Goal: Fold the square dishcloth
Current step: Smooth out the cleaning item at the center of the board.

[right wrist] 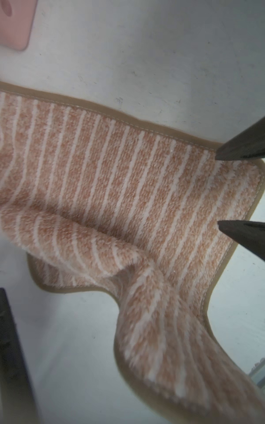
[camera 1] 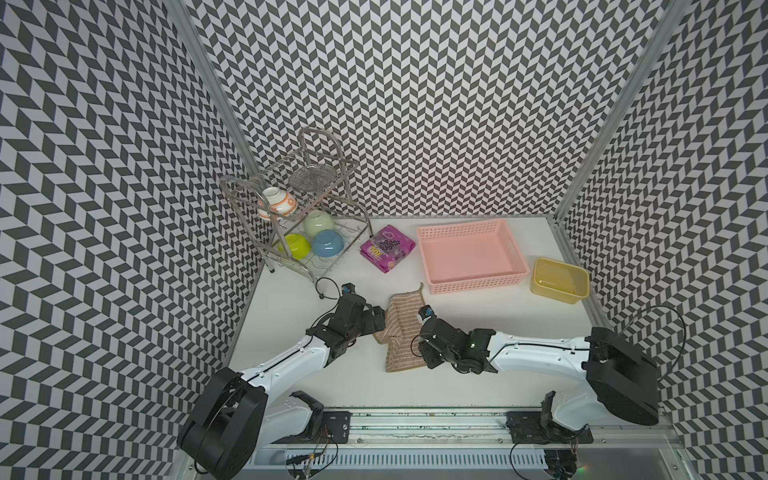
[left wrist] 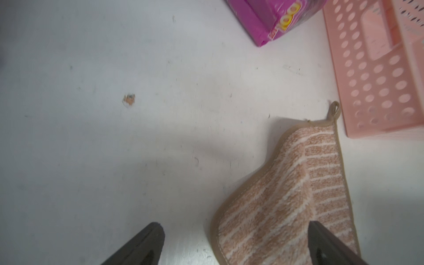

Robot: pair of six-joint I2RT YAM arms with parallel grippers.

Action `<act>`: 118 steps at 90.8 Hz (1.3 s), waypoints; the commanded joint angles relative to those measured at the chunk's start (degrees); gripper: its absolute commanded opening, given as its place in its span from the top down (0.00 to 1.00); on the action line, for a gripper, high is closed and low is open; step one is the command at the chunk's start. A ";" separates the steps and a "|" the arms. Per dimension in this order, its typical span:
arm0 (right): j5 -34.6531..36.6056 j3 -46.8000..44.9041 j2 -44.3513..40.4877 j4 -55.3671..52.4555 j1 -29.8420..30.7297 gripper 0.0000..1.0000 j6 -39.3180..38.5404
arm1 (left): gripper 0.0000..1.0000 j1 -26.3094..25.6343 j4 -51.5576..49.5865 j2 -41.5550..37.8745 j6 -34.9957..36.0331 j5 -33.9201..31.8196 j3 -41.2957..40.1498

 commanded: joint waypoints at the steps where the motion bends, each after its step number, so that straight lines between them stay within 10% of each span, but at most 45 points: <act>1: 0.23 -0.80 1.90 2.05 0.08 0.57 1.13 | 0.00 -0.75 -0.05 1.11 -0.71 0.49 -0.81; 41: 2.24 -7.12 1.74 -2.98 -2.04 0.71 6.38 | 0.34 -1.12 1.04 3.12 0.03 1.51 -1.17; 95: -7.37 -10.26 -12.54 -4.73 -6.34 0.64 8.33 | 0.56 -1.26 2.01 6.55 0.06 -0.93 -1.43; 118: -7.98 -6.36 -11.78 0.27 -15.54 0.61 3.33 | 0.82 -1.19 4.08 11.04 0.68 -5.46 1.92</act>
